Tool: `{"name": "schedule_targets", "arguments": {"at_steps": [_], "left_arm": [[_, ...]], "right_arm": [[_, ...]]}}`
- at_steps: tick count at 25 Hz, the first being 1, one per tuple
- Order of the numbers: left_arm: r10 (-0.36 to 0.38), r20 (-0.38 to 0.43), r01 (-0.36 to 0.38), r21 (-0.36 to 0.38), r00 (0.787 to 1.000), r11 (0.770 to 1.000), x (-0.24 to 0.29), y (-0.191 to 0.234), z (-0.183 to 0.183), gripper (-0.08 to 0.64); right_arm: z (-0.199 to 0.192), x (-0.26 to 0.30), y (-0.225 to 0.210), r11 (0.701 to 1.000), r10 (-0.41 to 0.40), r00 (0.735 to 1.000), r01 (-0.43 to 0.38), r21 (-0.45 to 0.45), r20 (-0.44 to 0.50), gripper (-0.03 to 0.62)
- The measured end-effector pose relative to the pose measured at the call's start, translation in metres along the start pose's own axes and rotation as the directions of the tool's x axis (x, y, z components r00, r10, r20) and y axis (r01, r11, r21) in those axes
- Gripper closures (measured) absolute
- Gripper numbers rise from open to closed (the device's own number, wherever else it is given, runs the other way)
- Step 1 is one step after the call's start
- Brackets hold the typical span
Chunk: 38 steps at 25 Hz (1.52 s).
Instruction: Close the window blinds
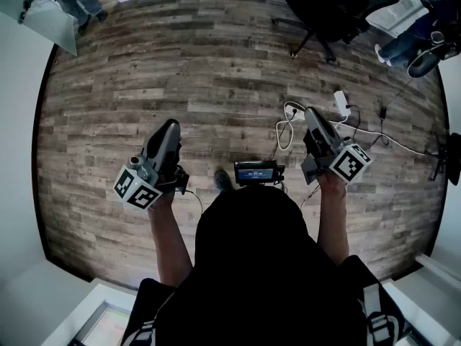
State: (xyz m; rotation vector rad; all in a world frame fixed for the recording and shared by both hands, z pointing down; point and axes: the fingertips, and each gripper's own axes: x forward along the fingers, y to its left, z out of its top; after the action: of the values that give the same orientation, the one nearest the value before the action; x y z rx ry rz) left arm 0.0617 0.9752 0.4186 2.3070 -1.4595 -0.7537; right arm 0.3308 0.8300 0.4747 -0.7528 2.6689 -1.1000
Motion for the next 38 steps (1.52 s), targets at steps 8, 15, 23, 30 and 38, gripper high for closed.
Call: {"name": "schedule_targets", "arguments": {"at_steps": [8,15,23,30,38], "left_arm": [[-0.003,0.007,0.003,-0.002,1.0,1.0,-0.002,0.003,0.002,0.549],[0.002,0.015,-0.002,-0.007,1.0,1.0,-0.01,0.014,0.008,0.549],[0.022,0.03,-0.021,-0.023,0.999,1.0,-0.03,0.046,0.018,0.549],[0.069,0.064,-0.068,-0.021,0.996,0.997,-0.051,0.081,0.028,0.549],[0.166,0.096,-0.164,-0.026,0.981,0.986,-0.069,0.13,0.039,0.533]], "right_arm": [[-0.002,0.002,0.004,1.0,-0.006,1.0,0.006,-0.016,-0.012,0.581],[-0.007,0.015,0.011,0.999,-0.012,0.999,0.011,-0.039,-0.033,0.581],[-0.025,0.048,0.011,0.996,-0.053,0.997,0.048,-0.077,-0.056,0.58],[-0.043,0.085,0.009,0.991,-0.06,0.994,0.049,-0.123,-0.088,0.58],[-0.061,0.149,0.008,0.99,-0.023,0.987,0.0,-0.141,-0.16,0.578]]}}
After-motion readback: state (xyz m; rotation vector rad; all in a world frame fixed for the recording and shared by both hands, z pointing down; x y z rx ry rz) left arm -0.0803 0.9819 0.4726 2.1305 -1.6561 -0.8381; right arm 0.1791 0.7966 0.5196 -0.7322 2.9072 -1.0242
